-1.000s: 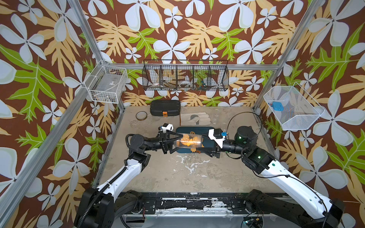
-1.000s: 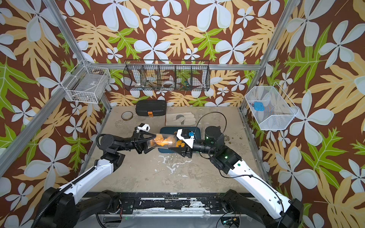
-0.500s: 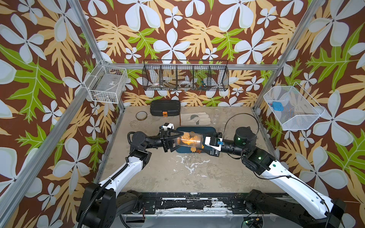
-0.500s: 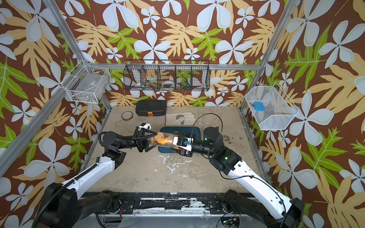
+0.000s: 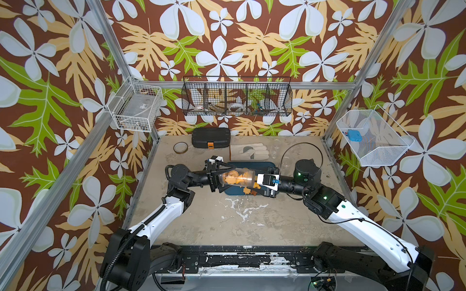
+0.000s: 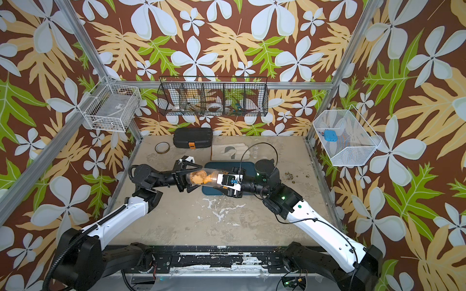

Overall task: Pour the cookies out of the jar
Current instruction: Unscrew the lid from the jar.

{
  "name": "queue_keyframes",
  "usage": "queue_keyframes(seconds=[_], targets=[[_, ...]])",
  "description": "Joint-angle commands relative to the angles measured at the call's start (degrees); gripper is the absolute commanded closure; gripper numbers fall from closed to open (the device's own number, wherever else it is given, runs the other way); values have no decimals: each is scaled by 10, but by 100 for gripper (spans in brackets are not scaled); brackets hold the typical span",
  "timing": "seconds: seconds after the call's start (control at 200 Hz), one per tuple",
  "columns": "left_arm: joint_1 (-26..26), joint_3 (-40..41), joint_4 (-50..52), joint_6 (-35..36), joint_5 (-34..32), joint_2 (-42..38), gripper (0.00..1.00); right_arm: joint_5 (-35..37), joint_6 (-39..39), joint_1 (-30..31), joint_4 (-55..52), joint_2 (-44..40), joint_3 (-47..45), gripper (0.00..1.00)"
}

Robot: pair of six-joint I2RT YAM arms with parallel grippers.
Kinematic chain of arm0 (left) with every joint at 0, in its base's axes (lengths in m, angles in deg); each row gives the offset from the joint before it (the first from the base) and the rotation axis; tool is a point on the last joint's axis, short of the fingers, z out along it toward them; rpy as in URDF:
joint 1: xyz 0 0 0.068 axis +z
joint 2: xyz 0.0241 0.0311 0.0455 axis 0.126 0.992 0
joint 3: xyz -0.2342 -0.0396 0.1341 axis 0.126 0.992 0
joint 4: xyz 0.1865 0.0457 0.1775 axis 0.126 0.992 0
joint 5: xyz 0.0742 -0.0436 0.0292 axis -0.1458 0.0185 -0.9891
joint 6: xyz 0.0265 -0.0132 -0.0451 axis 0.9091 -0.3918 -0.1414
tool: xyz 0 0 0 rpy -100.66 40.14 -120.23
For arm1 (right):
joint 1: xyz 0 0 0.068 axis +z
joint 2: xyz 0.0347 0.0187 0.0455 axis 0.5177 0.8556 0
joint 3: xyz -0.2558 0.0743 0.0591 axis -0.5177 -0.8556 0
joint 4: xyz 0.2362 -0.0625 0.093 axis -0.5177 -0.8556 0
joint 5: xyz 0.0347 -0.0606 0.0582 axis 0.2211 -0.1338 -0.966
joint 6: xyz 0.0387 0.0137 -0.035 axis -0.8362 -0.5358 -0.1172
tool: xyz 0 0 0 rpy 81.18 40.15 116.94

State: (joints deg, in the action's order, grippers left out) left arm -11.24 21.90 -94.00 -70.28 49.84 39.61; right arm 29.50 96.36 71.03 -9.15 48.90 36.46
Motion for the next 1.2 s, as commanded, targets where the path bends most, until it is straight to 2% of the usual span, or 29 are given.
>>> queue_keyframes(seconds=[0.0, 0.105, 0.185, 0.285, 0.36, 0.4, 0.47, 0.525, 0.576, 0.646, 0.736, 0.816, 0.956, 1.076, 1.196], targets=[[-1, -6, -32, -26, -6, 1, 32, -16, 1, 2, -21, 6, 1, 65], [-1, -5, -25, -19, -7, 4, 42, -9, 3, 2, -21, 8, -1, 64], [-1, -4, -26, -21, -9, 7, 43, -6, 1, 2, -23, 11, 0, 62], [0, -7, -26, -20, -11, 10, 44, 17, -26, 2, -13, 7, -1, 46], [2, -10, -25, -13, -18, 10, 44, 30, -68, -6, 5, -6, -11, 27], [4, -13, -20, -4, -22, 10, 44, 30, -107, -15, 22, -16, -16, 21], [5, -18, 8, 27, -28, 6, 44, 27, -219, -41, 51, -33, -19, 15], [5, -20, 44, 68, -42, -2, 44, 56, -347, -63, 48, -35, -5, 8], [6, -26, 78, 111, -57, -6, 45, 83, -470, -87, 1, -23, 28, 0], [6, -29, 114, 162, -85, -12, 45, 6, -607, -139, -84, 16, 78, 0], [6, -27, 129, 201, -115, -20, 46, -181, -752, -192, -119, 79, 109, 1], [6, -23, 148, 229, -121, -27, 46, -238, -823, -192, -102, 93, 107, 1], [6, -15, 145, 243, -123, -39, 46, -298, -895, -185, -82, 118, 129, 0], [6, -8, 145, 242, -121, -48, 46, -306, -924, -158, -50, 132, 131, 0], [6, -7, 144, 238, -119, -55, 46, -306, -889, -131, -96, 164, 145, 0]])
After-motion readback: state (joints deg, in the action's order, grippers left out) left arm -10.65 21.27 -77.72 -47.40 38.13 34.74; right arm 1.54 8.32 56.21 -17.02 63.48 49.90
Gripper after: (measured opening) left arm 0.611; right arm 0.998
